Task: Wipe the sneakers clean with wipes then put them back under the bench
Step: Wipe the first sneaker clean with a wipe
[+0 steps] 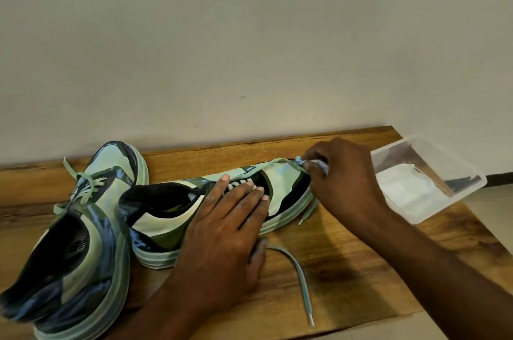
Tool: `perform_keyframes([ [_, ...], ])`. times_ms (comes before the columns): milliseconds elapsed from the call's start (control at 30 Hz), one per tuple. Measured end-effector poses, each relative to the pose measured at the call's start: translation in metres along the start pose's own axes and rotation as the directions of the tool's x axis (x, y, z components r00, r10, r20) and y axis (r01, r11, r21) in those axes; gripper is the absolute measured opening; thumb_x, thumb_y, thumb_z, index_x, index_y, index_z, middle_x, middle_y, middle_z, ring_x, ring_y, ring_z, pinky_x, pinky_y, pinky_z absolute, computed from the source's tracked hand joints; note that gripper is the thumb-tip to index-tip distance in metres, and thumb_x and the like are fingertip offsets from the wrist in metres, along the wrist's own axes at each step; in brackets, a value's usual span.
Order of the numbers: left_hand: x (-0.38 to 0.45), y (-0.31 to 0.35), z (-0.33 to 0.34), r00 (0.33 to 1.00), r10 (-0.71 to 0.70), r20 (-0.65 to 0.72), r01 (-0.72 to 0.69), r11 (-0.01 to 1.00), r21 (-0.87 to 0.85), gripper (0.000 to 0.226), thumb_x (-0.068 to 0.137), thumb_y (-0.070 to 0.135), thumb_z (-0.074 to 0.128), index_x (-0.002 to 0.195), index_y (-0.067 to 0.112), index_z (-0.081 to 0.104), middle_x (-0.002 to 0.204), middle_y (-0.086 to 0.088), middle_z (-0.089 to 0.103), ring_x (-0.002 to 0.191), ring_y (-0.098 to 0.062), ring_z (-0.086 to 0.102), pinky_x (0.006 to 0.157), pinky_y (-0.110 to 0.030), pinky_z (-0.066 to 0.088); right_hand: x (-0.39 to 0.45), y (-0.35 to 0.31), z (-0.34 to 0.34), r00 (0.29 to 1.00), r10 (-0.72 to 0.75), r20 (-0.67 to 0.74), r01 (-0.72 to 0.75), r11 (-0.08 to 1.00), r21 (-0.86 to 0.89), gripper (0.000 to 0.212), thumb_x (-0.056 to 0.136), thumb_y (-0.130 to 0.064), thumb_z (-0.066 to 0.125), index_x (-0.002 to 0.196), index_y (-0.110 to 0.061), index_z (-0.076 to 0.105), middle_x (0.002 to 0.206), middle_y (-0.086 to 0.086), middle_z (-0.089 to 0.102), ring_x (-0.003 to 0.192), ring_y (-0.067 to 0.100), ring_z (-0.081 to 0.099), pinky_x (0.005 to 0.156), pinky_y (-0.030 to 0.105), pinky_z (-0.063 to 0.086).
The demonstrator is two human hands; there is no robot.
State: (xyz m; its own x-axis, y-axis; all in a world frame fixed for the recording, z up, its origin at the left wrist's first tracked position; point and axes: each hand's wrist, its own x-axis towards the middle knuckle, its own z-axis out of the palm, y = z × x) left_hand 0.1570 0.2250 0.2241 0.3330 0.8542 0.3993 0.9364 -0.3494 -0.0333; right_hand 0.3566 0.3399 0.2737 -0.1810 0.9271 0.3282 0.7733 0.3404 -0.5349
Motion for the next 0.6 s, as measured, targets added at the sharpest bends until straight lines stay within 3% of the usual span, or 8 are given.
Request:
perform_keyframes([
  [133,0.000,0.001,-0.001,0.999,-0.002,-0.032,0.001,1.000,-0.027,0.072,0.087,0.038,0.070,0.151,0.009,0.052,0.157,-0.010,0.051,0.146,-0.024,0.047,0.124,-0.050,0.028,-0.004,-0.014,-0.004,0.985,-0.014,0.172,0.001,0.997,0.079,0.007,0.085,-0.019,0.079,0.086,-0.026,0.082,0.084,-0.015,0.075,0.077,0.003,0.066,0.070,0.023,0.053],
  [233,0.002,0.002,-0.006,0.997,-0.059,-0.055,0.054,0.995,-0.088,0.093,0.080,0.033,0.071,0.160,0.006,0.034,0.169,-0.011,0.031,0.155,-0.023,0.031,0.126,-0.044,0.023,-0.018,-0.028,-0.008,0.900,-0.124,0.418,0.069,0.987,0.145,0.014,0.084,-0.018,0.081,0.091,-0.030,0.084,0.087,-0.018,0.077,0.080,-0.002,0.069,0.071,0.016,0.056],
  [333,0.005,0.002,-0.008,1.000,-0.014,0.017,0.014,1.000,-0.003,0.098,0.079,0.036,0.071,0.163,0.009,0.028,0.171,-0.009,0.027,0.158,-0.023,0.025,0.126,-0.048,0.020,-0.021,-0.027,-0.012,0.846,-0.142,0.513,0.050,0.981,0.188,0.016,0.083,-0.016,0.083,0.090,-0.030,0.084,0.084,-0.019,0.077,0.078,-0.007,0.068,0.066,0.007,0.050],
  [400,0.005,0.003,-0.006,0.998,0.027,0.063,-0.031,0.997,0.066,0.085,0.085,0.041,0.067,0.160,0.014,0.038,0.166,-0.007,0.039,0.155,-0.024,0.032,0.125,-0.054,0.019,-0.012,-0.018,-0.018,0.903,-0.090,0.419,0.004,0.979,0.202,0.009,0.080,-0.020,0.087,0.082,-0.028,0.084,0.075,-0.017,0.075,0.070,-0.005,0.068,0.060,0.010,0.049],
  [467,0.003,0.003,-0.004,0.997,0.035,0.073,-0.041,0.996,0.082,0.074,0.087,0.041,0.065,0.155,0.017,0.049,0.157,-0.005,0.051,0.150,-0.025,0.042,0.124,-0.056,0.020,-0.003,-0.006,-0.022,0.972,-0.018,0.233,-0.029,0.980,0.196,0.005,0.079,-0.023,0.087,0.078,-0.025,0.083,0.068,-0.016,0.072,0.065,-0.005,0.065,0.055,0.010,0.046],
  [533,0.002,0.003,-0.002,0.998,0.028,0.058,-0.032,0.997,0.073,0.070,0.087,0.040,0.066,0.152,0.018,0.053,0.153,-0.004,0.056,0.146,-0.025,0.047,0.123,-0.056,0.022,0.000,-0.001,-0.018,0.995,0.017,0.098,-0.031,0.990,0.140,0.006,0.081,-0.022,0.085,0.077,-0.024,0.082,0.070,-0.017,0.071,0.066,-0.003,0.065,0.057,0.012,0.049],
  [600,0.002,0.003,-0.001,0.999,0.030,0.027,-0.031,0.998,0.058,0.066,0.088,0.036,0.067,0.150,0.018,0.055,0.151,-0.003,0.057,0.144,-0.025,0.048,0.123,-0.056,0.024,-0.006,-0.006,-0.008,0.997,0.004,0.077,-0.013,0.993,0.118,0.004,0.083,-0.020,0.082,0.080,-0.023,0.081,0.077,-0.013,0.074,0.069,0.002,0.066,0.067,0.028,0.058],
])
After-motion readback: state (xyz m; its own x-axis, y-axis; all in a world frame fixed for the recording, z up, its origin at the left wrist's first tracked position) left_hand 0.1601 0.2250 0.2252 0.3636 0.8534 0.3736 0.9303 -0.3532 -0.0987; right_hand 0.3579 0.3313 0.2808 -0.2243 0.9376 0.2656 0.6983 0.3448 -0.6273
